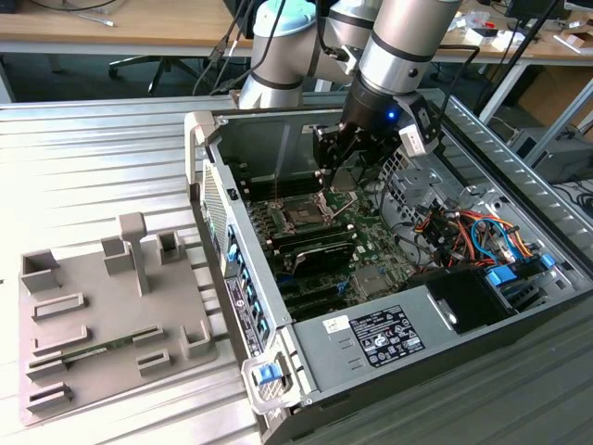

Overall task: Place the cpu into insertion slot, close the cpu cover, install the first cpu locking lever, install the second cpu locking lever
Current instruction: 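Place the cpu into insertion slot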

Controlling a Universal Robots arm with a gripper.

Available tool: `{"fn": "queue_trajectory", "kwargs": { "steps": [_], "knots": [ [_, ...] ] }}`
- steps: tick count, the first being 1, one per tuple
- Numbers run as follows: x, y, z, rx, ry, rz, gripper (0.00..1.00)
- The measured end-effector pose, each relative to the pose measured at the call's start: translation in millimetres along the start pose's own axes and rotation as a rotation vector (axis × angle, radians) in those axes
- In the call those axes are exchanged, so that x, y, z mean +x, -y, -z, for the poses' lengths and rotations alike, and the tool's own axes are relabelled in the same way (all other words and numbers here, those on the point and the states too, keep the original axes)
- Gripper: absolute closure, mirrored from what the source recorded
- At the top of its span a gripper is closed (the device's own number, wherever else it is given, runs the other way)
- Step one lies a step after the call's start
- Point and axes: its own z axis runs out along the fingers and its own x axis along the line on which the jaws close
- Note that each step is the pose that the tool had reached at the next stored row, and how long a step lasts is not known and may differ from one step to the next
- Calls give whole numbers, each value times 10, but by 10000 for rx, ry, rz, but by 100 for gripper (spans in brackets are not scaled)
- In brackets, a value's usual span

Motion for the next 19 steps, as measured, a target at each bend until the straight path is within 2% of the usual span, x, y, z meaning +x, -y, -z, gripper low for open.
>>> {"fn": "queue_trajectory", "kwargs": {
  "steps": [19],
  "knots": [
    [0, 0, 0, -11, 11, -502, 45]
  ]
}}
